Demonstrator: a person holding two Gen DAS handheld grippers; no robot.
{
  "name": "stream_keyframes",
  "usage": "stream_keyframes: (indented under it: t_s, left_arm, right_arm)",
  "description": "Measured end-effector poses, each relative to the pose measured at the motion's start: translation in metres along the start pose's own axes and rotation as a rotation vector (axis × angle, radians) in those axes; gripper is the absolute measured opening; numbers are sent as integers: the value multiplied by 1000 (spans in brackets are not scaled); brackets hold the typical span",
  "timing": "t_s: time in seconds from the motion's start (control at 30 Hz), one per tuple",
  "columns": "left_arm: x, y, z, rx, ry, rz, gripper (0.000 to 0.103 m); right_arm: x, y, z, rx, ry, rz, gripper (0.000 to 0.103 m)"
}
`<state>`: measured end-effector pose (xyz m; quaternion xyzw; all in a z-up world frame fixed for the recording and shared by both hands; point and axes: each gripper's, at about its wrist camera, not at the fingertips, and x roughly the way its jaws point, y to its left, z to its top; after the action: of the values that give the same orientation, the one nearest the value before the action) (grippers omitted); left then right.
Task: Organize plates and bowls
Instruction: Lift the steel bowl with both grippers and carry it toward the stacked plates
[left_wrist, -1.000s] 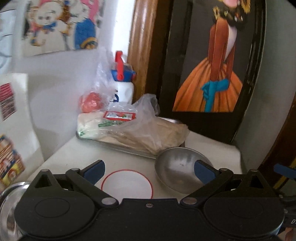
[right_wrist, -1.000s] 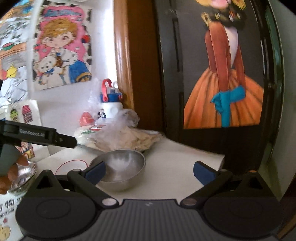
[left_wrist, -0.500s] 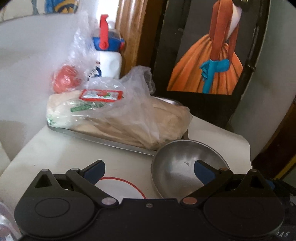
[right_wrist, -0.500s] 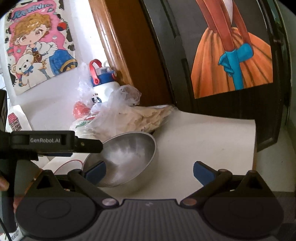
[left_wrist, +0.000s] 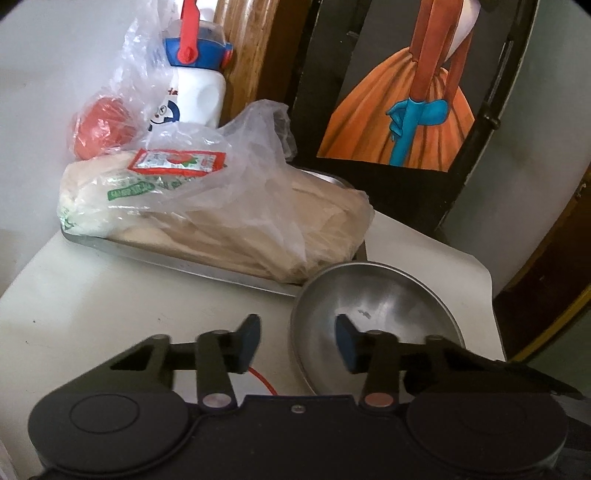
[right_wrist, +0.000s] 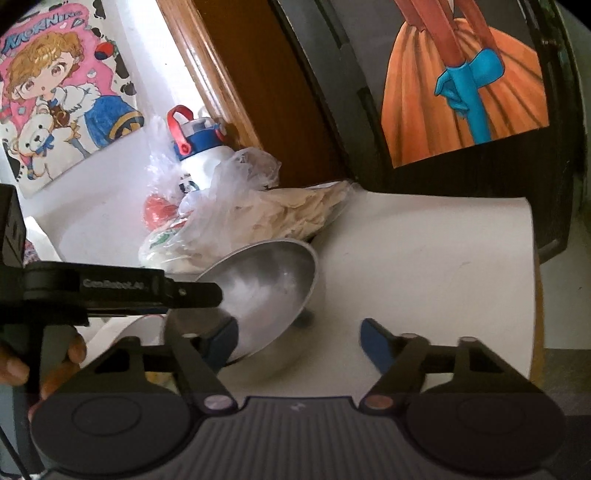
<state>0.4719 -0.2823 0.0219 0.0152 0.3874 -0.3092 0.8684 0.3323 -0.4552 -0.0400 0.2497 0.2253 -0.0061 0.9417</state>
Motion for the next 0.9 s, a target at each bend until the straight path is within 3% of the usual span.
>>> stream_keyframes:
  t_s: [0.1, 0.3, 0.63, 0.9]
  left_arm:
    - [1, -4, -2, 3, 12, -15, 28]
    - [-4, -8, -4, -39, 10, 2, 20]
    - [-29, -20, -8, -105, -2, -13, 20]
    - [-93, -28, -20, -125, -72, -36, 20]
  right_arm:
    - [-1, 5, -1, 4, 4, 8, 55]
    - [-6, 8, -1, 17, 11, -63, 40]
    - [-36, 15, -1, 50, -7, -84, 37]
    - [-87, 53, 2, -22, -51, -49, 38]
